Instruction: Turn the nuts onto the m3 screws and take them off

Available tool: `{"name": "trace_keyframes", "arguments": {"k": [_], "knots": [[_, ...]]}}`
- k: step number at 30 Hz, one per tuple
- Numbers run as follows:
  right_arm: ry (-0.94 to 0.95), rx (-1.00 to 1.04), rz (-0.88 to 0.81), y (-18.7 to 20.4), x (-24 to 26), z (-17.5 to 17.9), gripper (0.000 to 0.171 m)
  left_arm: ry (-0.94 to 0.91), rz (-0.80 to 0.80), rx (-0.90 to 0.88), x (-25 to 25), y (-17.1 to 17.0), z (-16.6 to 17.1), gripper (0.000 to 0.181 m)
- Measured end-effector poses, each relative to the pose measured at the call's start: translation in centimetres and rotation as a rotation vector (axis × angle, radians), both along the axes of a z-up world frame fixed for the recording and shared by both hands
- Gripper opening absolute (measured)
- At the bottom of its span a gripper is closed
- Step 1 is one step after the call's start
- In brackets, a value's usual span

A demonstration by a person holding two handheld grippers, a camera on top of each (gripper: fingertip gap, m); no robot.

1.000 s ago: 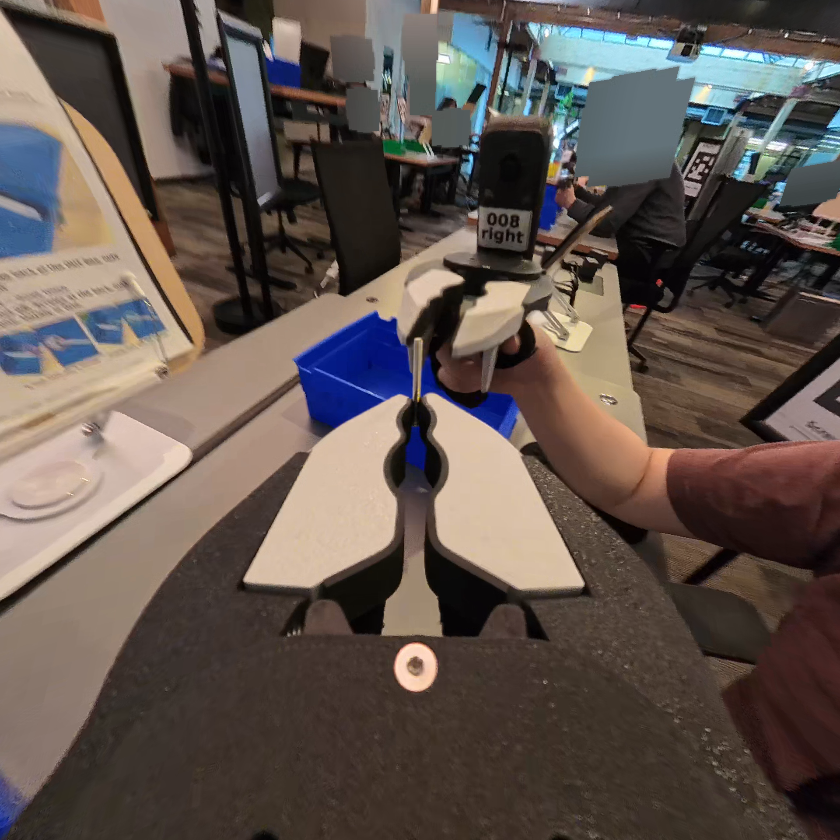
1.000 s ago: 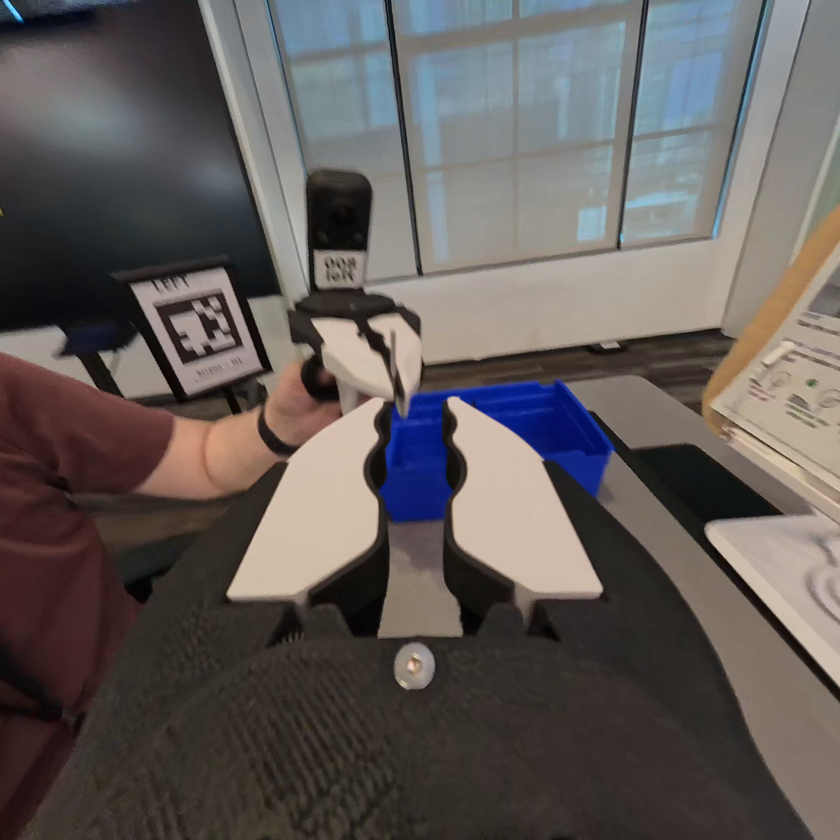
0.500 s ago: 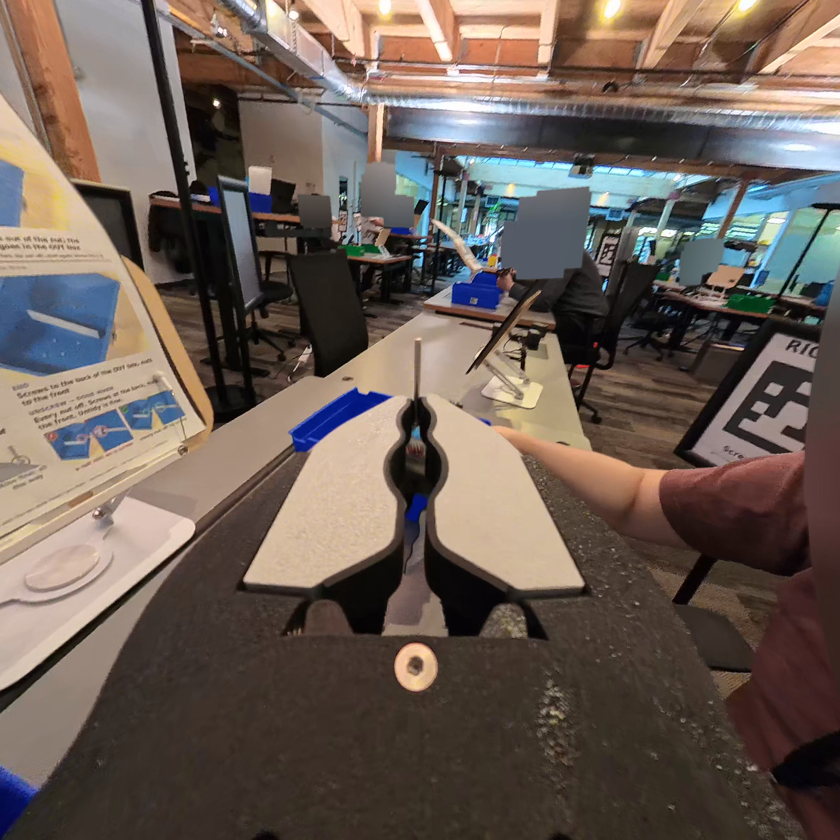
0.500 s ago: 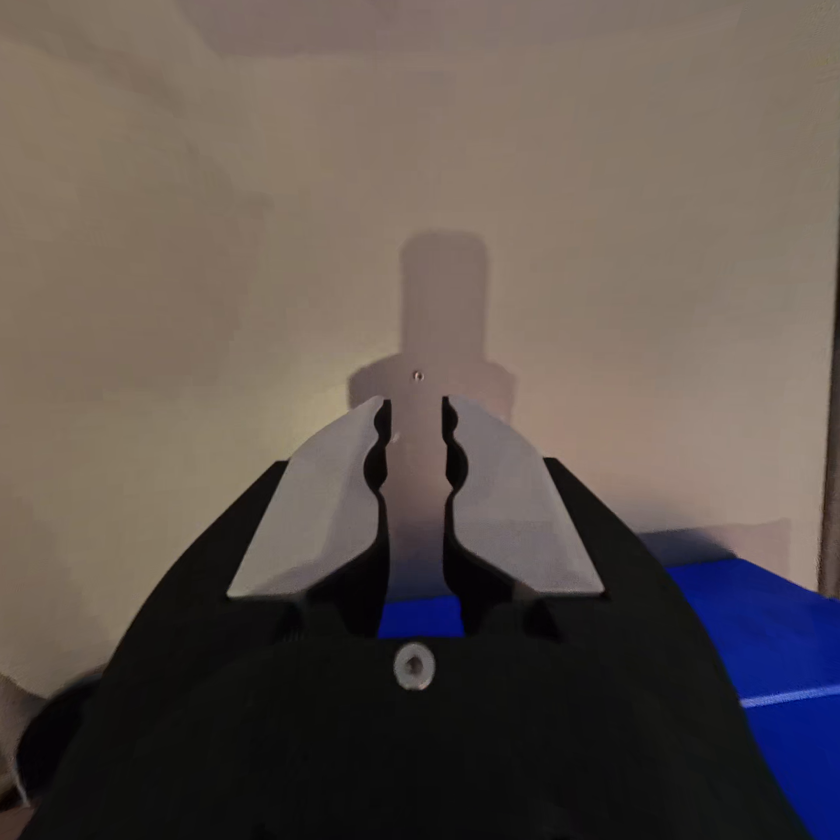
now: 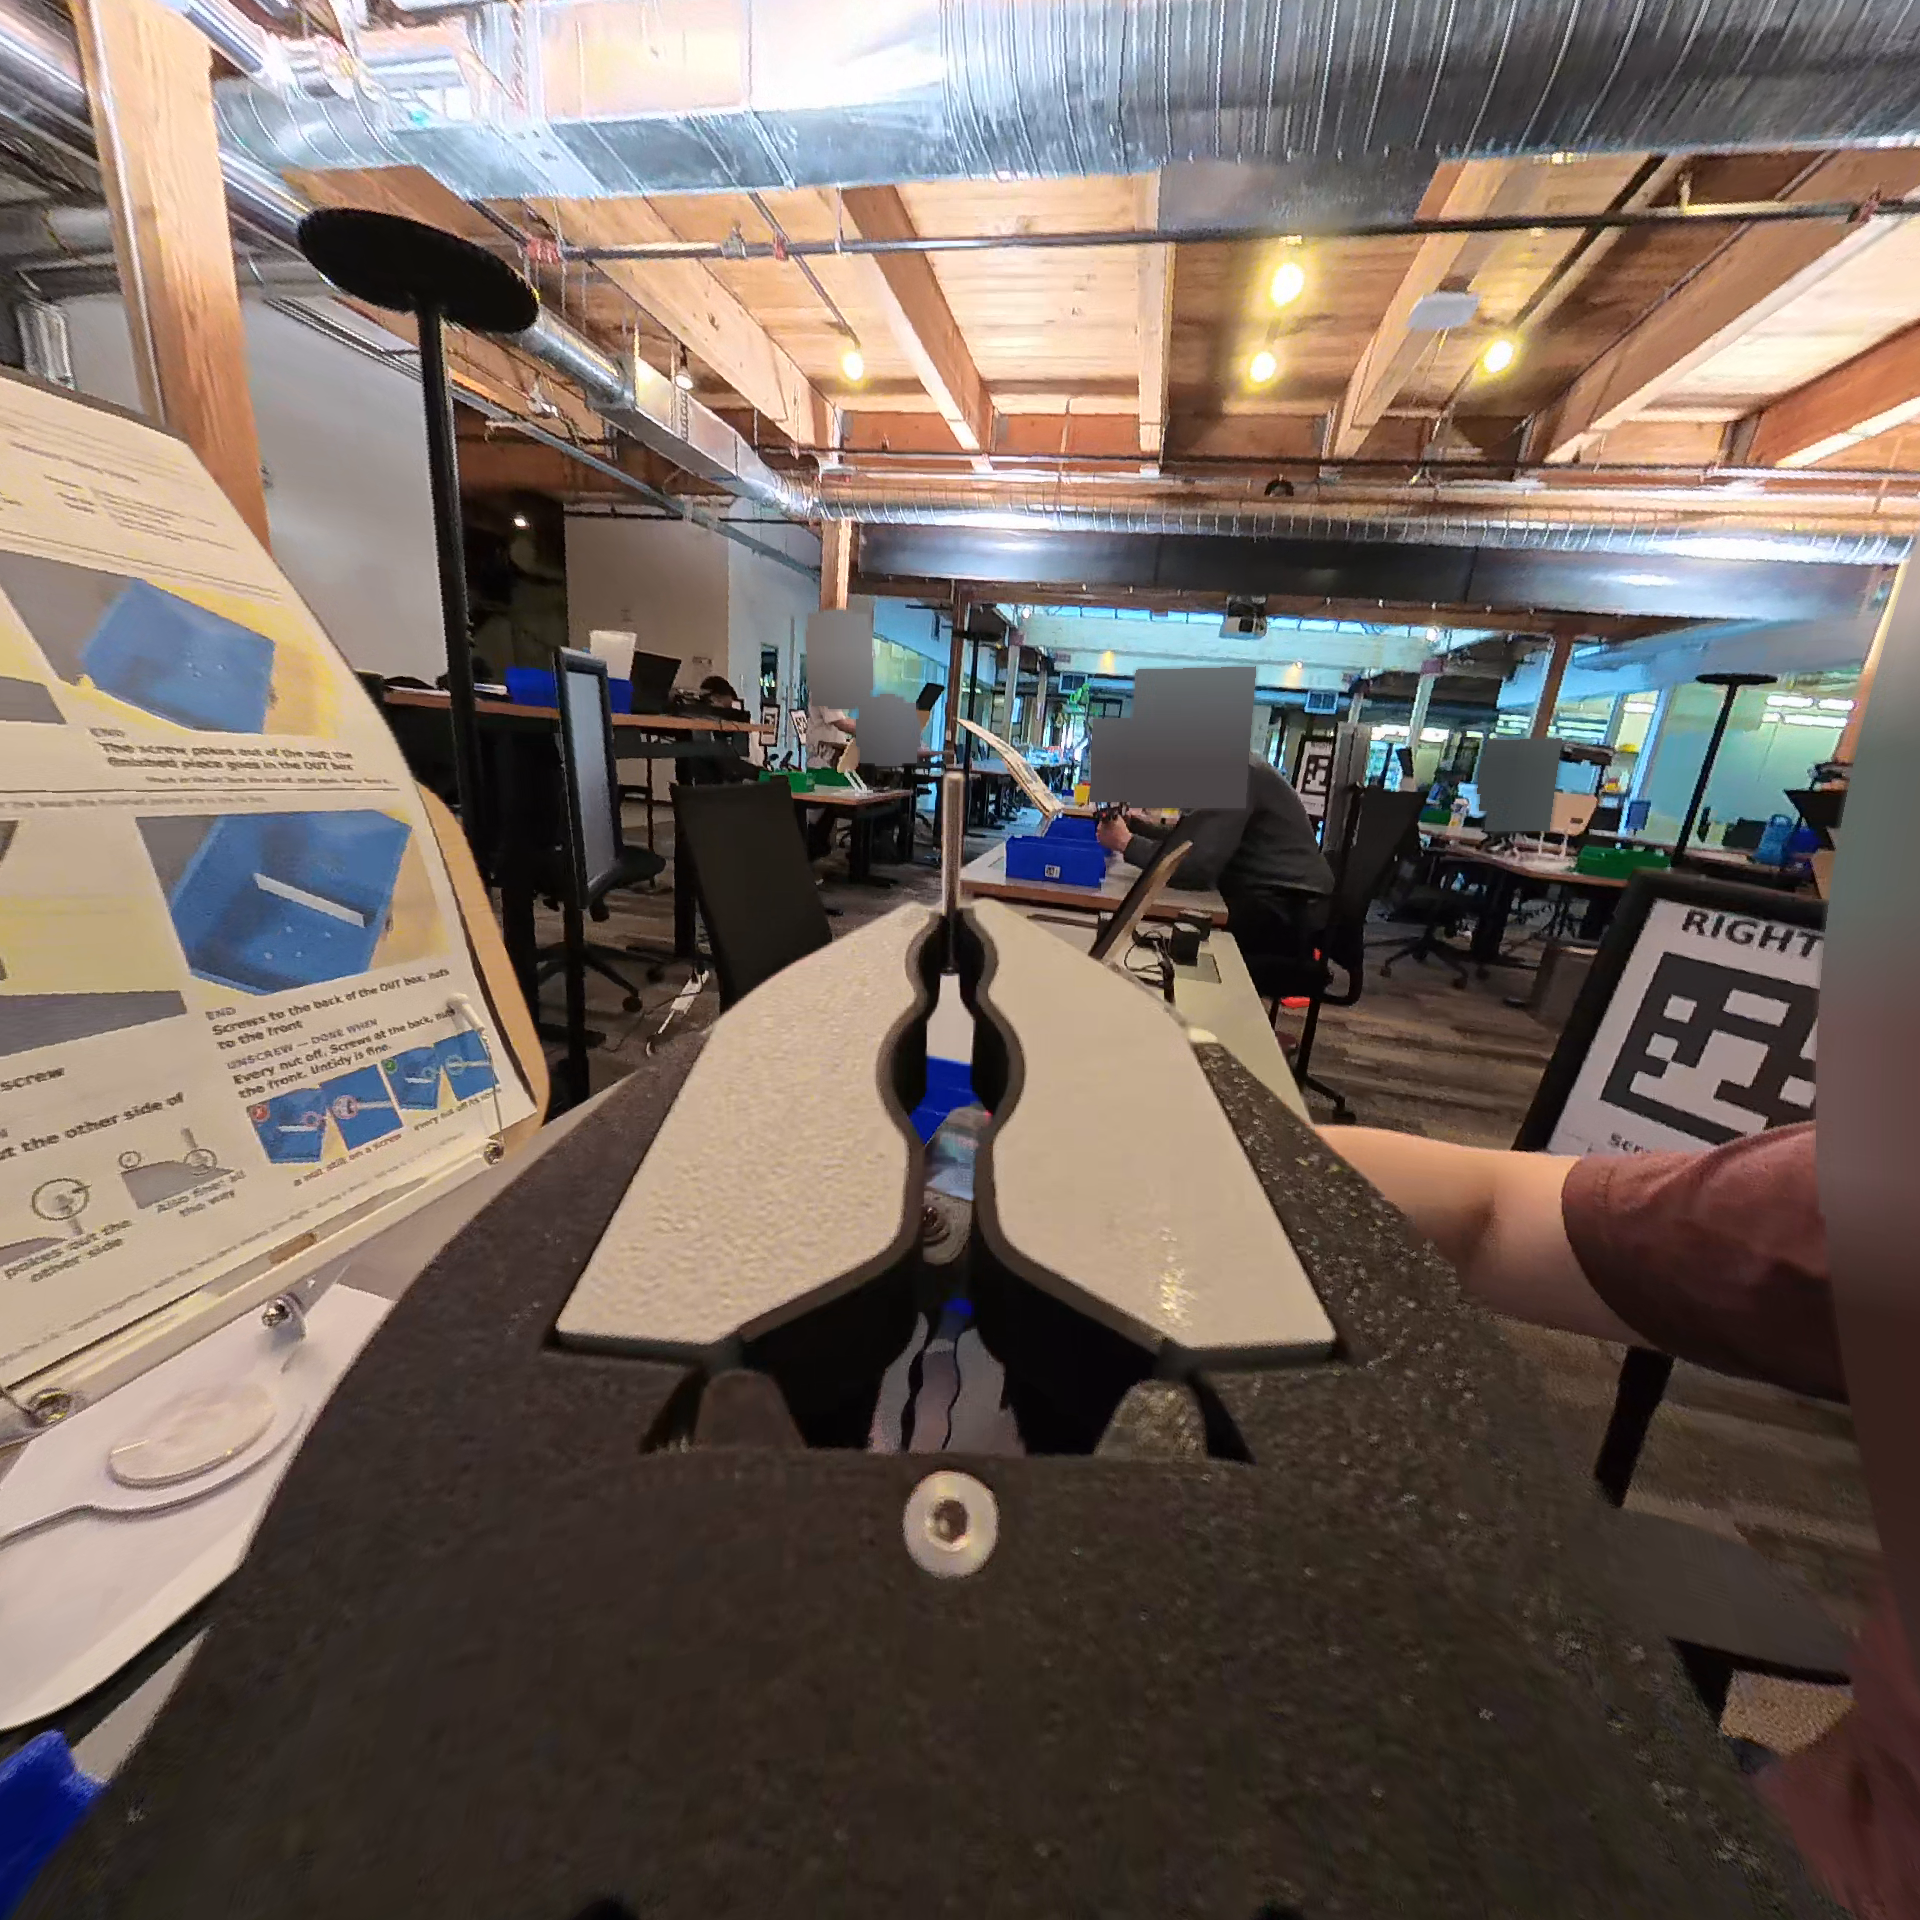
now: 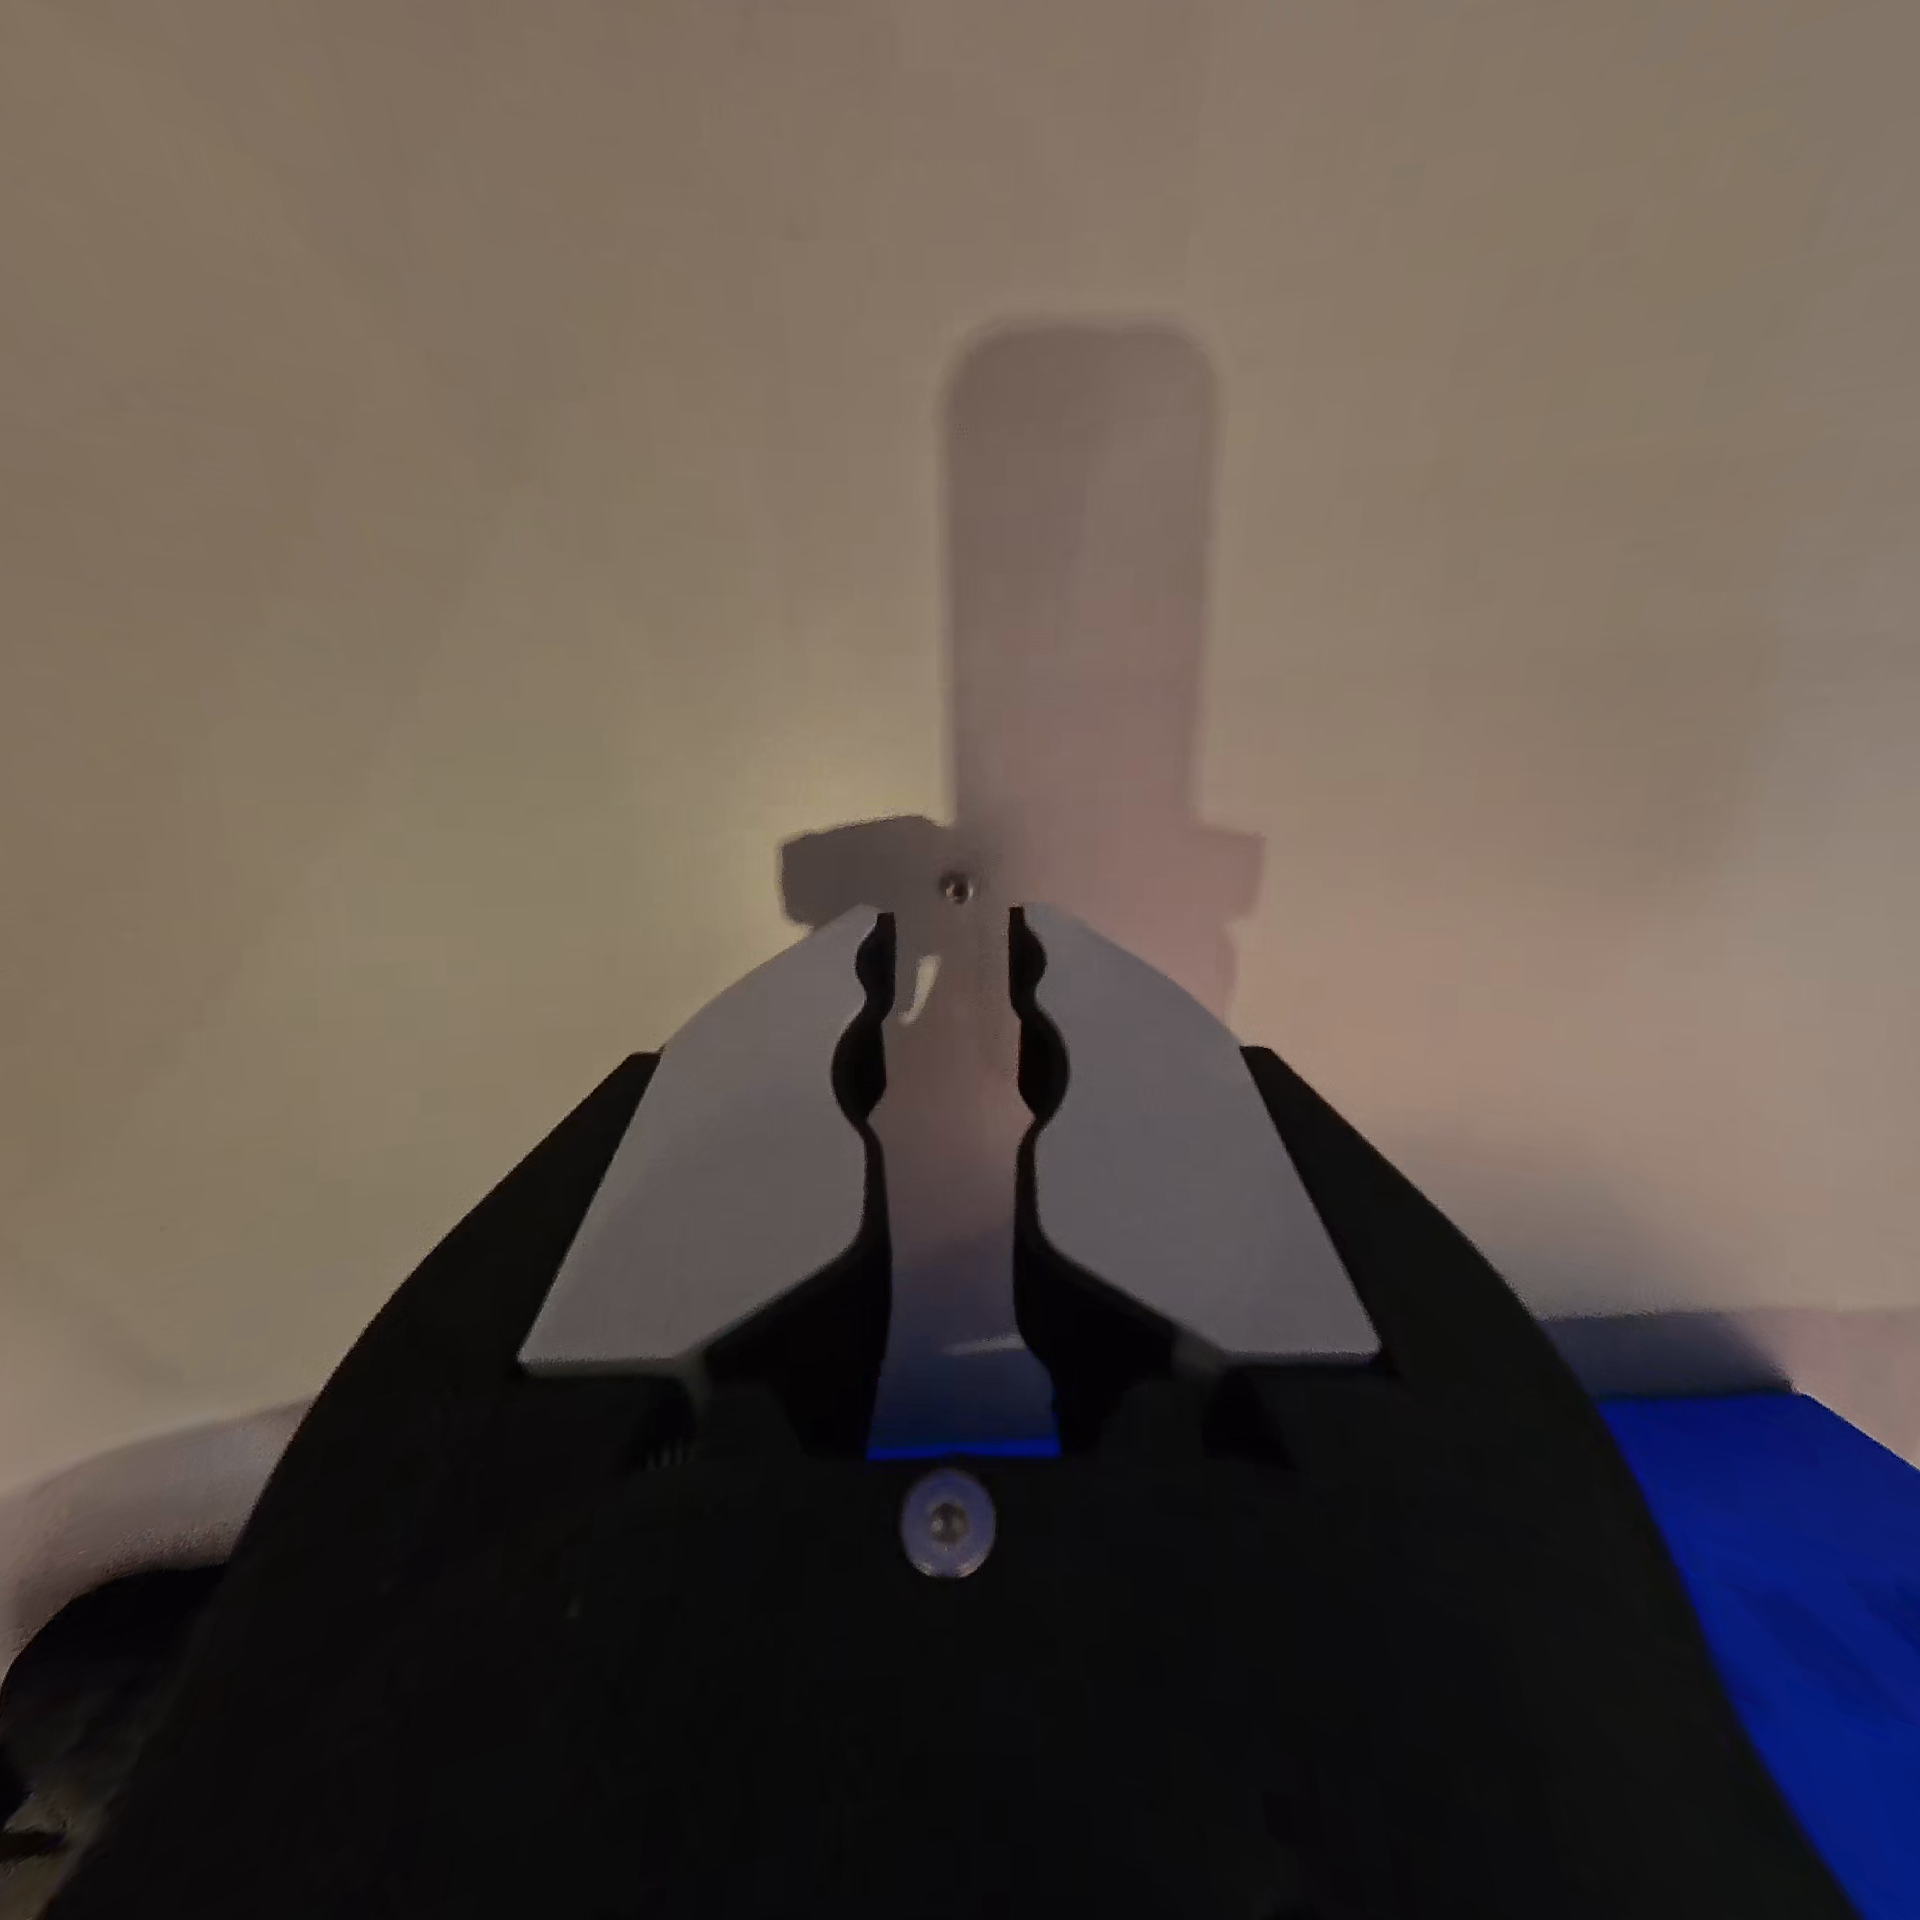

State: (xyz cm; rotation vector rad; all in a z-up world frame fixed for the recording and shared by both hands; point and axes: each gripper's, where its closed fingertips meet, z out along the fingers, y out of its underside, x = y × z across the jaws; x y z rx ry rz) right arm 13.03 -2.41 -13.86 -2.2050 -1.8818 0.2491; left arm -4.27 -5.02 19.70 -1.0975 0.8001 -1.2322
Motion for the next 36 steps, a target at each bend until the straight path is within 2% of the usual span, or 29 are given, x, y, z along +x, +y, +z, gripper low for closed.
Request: {"name": "trace_keyframes", "arguments": {"k": [16, 33, 36], "knots": [[-0.054, -0.050, -0.045, -0.3, 0.1, -2.3, 0.015, 0.048, 0.036, -0.029, -1.4, 0.3, -0.4, 0.002], [-0.040, -0.027, -0.077, 0.0, 0.1, -2.5, 0.011, 0.052, 0.013, -0.049, -0.8, 0.0, -0.7, 0.002], [-0.033, -0.022, -0.066, -0.1, 0.0, -2.5, 0.007, 0.077, 0.005, -0.054, -0.1, 0.0, -1.2, 0.002]]}}
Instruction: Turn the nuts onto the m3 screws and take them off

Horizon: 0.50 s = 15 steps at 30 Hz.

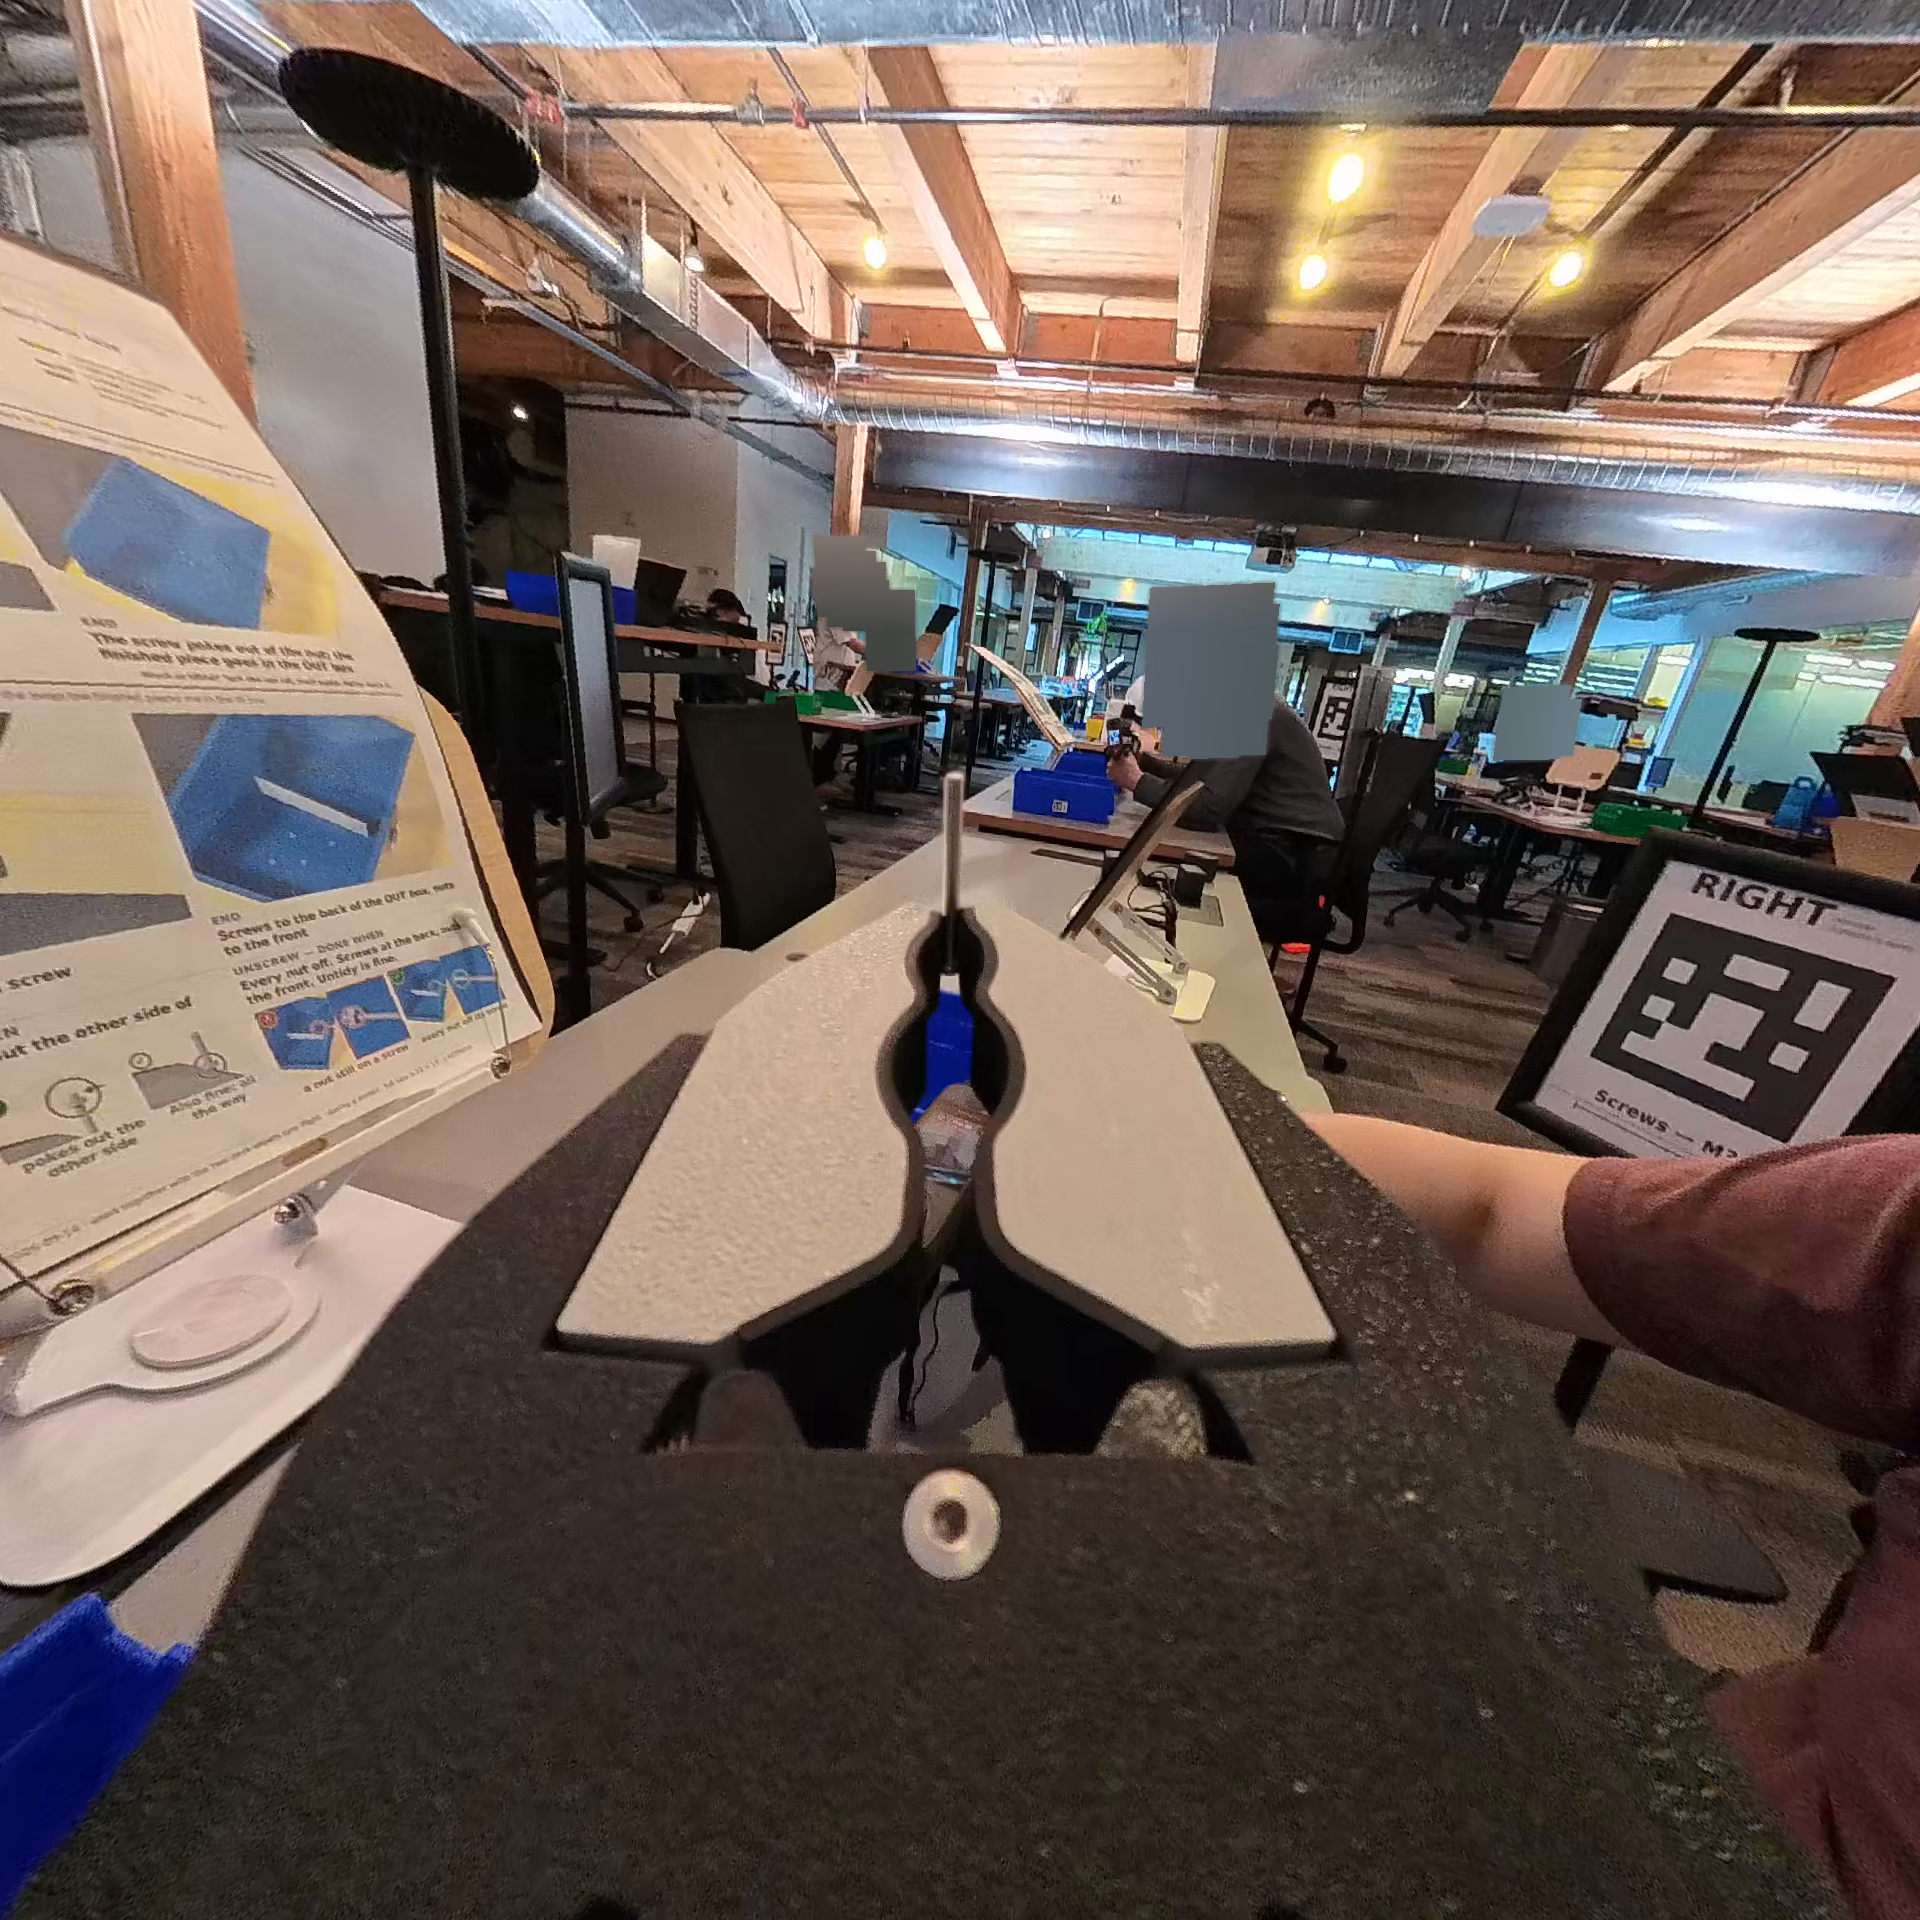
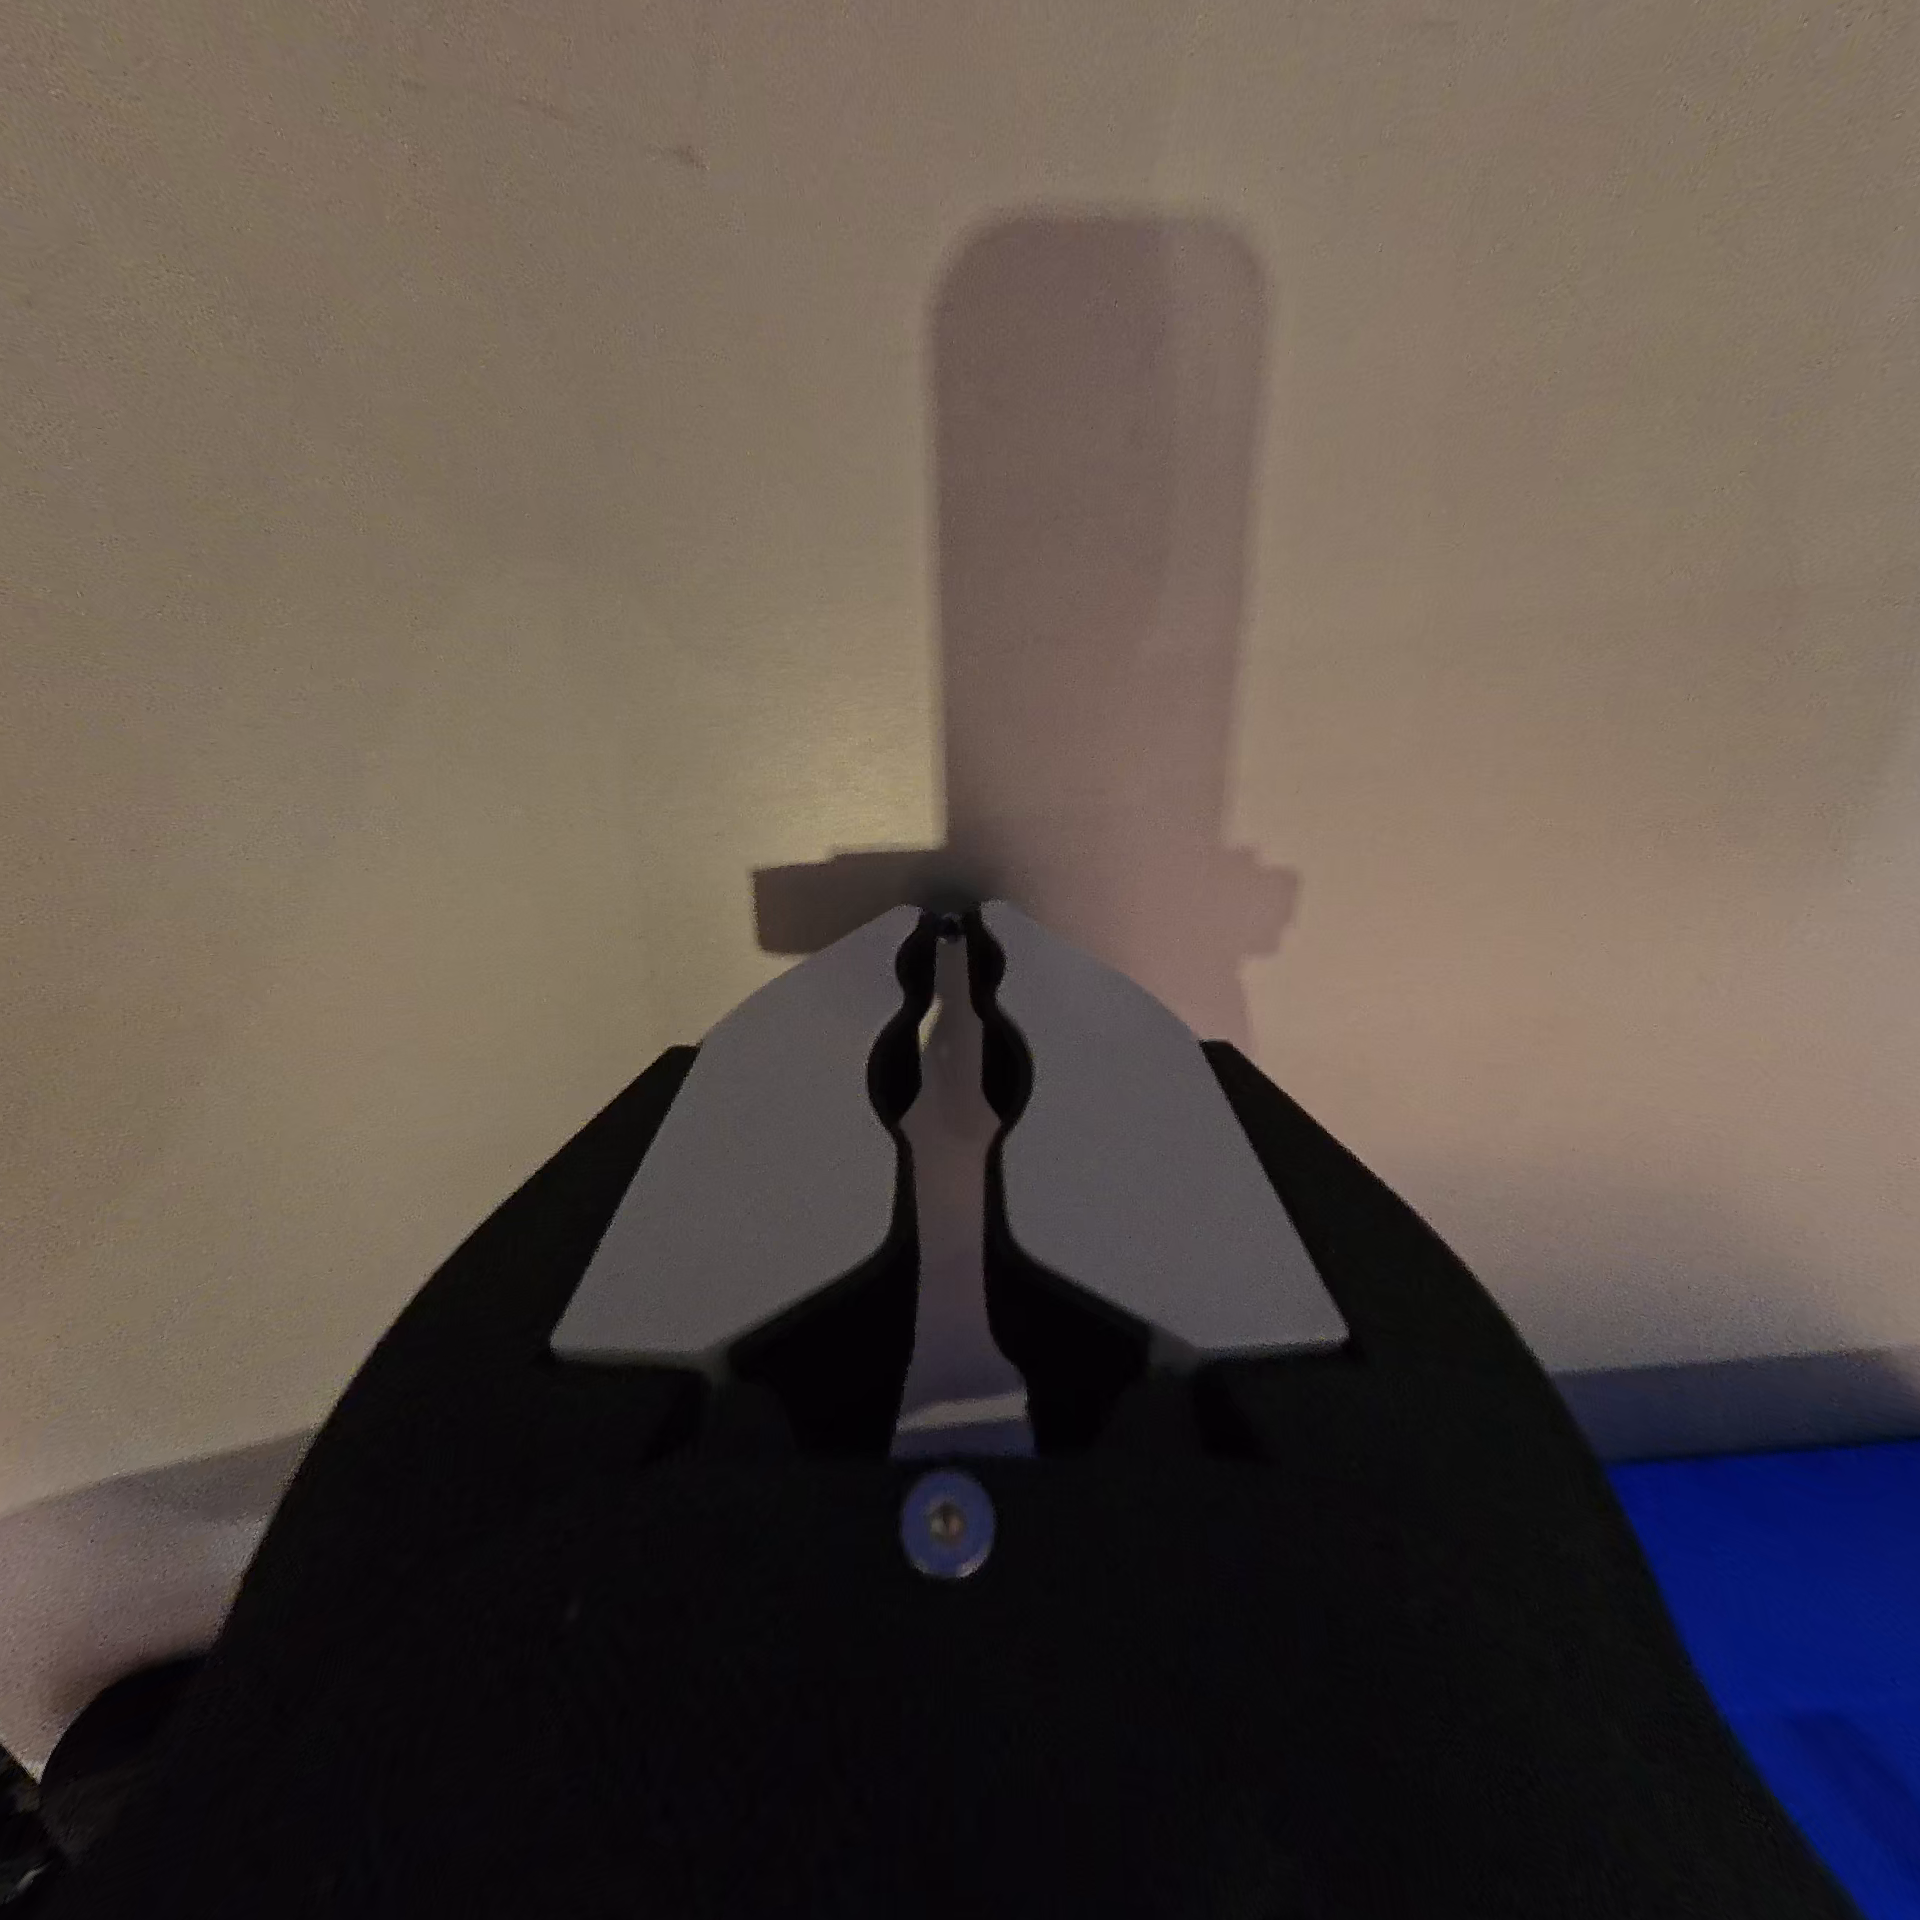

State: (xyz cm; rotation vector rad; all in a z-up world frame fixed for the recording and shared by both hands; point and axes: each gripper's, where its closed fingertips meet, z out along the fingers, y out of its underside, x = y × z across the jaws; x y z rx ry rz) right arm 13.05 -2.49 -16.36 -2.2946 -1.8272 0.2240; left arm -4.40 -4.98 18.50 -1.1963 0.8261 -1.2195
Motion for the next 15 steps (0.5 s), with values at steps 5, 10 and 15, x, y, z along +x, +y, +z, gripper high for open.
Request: {"name": "trace_keyframes", "arguments": {"k": [5, 10, 15], "knots": [[0.059, 0.028, 0.016, -0.1, -0.2, 0.7, 0.006, 0.071, -0.050, -0.031, 1.9, 0.0, -1.7, 0.002], [0.325, 0.086, 0.105, -1.4, -1.6, 8.1, 0.006, 0.227, -0.077, -0.059, 5.7, 0.2, -5.4, 0.002], [0.517, 0.202, 0.262, -3.8, -1.5, 16.5, 0.006, 0.358, -0.128, -0.105, 9.9, 0.2, -9.8, 0.002]]}}
